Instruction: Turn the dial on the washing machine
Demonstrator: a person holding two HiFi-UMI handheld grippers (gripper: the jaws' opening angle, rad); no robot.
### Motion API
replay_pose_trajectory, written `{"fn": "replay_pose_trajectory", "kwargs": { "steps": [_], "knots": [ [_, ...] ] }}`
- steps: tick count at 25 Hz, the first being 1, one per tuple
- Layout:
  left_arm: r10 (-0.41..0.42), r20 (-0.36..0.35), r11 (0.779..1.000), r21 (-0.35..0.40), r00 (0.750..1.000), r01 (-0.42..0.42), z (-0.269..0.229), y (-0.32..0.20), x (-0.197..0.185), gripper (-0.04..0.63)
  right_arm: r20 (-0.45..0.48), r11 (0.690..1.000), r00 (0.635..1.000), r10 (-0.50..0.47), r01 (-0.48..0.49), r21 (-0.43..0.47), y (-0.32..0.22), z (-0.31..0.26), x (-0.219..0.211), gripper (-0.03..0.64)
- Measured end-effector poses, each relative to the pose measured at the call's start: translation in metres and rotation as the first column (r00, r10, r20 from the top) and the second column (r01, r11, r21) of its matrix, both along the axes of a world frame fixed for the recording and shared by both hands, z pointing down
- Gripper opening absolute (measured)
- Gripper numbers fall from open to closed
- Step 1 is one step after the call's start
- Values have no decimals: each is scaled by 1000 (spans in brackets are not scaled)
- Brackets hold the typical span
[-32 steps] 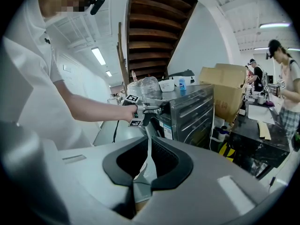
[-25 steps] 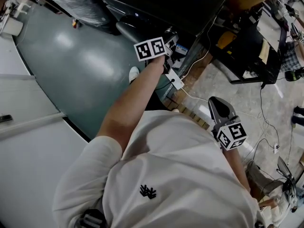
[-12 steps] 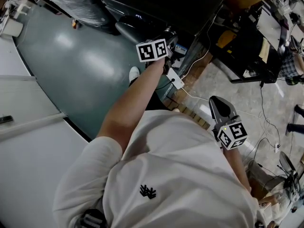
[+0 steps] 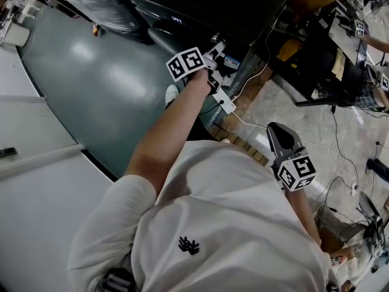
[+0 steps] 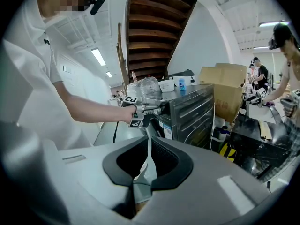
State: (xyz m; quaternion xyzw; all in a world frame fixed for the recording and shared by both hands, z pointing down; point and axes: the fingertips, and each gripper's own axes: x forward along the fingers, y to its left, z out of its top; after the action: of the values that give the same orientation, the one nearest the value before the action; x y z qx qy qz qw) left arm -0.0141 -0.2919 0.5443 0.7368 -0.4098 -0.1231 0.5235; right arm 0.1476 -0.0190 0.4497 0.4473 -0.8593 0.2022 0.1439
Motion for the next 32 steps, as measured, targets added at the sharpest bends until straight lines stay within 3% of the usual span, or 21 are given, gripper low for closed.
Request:
{"fn": "replay_pose_trajectory", "kwargs": {
  "steps": [6,9,17,20,23,26,28,32],
  "knots": [
    [-35,-212,996,-84,977,17,6,2,8,327,-6,1000,1000,-3,3,-7,3,3,-2,15],
    [-38,-237,996,-90,971,17,5,2,9,327,-6,1000,1000,0,0,-7,3,2,-1,15],
    [14,-102,999,-43,995,-19,6,2,8,322,-4,1000,1000,0,0,-5,1,3,-1,15],
    [54,53,998,5,997,-55,7,2,8,319,-5,1000,1000,-2,2,-4,0,3,-1,15],
    [86,207,995,39,975,-96,7,2,6,319,-3,1000,1000,0,0,-2,-2,2,-1,15],
    [91,294,992,61,952,-114,8,1,6,319,-2,1000,1000,1,-1,-2,-2,2,-1,15],
    [87,301,991,67,950,-112,8,1,5,321,-1,1000,1000,2,-2,-1,-3,2,-2,15],
    [77,198,995,47,977,-88,8,3,6,322,-3,1000,1000,6,-6,-4,0,3,1,15]
  ]
}}
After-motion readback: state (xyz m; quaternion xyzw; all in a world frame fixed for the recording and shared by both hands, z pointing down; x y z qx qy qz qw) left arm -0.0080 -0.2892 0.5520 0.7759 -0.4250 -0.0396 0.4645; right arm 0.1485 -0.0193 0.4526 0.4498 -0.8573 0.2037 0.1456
